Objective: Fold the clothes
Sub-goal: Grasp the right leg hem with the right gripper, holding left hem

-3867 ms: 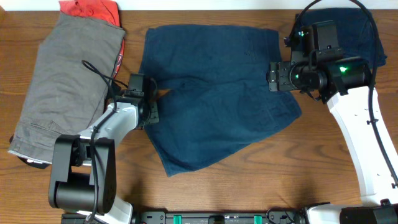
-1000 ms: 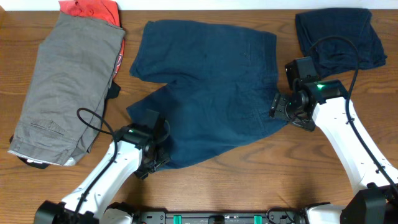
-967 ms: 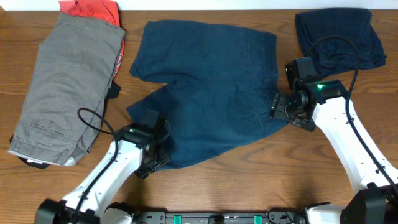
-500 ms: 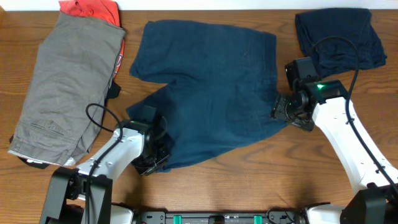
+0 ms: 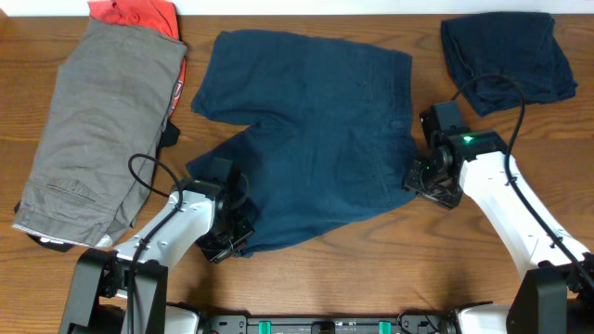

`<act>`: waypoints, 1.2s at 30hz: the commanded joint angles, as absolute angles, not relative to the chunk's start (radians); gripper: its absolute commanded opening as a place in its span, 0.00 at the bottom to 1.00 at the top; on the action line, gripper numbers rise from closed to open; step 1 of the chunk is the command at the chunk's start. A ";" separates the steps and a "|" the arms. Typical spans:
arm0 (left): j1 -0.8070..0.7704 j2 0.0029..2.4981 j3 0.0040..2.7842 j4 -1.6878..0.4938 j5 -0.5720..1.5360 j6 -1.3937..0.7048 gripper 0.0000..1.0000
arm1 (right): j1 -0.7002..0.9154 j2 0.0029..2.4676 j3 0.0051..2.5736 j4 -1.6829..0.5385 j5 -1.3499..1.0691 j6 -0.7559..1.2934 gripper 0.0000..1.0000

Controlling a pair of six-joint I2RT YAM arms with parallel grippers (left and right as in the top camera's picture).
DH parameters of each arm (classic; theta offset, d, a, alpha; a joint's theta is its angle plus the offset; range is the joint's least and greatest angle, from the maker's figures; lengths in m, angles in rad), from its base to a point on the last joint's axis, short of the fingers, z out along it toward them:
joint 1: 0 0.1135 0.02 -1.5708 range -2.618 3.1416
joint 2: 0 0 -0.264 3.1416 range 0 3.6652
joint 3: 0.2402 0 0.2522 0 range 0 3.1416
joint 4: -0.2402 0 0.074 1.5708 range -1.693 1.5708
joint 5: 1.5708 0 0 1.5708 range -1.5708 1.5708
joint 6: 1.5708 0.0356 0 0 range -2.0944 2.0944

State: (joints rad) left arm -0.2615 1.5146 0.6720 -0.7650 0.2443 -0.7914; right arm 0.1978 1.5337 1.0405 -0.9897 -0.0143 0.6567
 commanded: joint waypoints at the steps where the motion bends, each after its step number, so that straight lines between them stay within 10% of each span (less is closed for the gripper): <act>1: -0.258 1.541 0.660 -0.756 0.228 -0.778 0.06 | 0.197 1.539 1.018 -0.984 -0.058 0.702 0.58; 36: -0.258 1.541 0.660 -0.749 0.216 -0.778 0.06 | 0.210 1.540 0.723 -0.489 0.048 0.711 0.46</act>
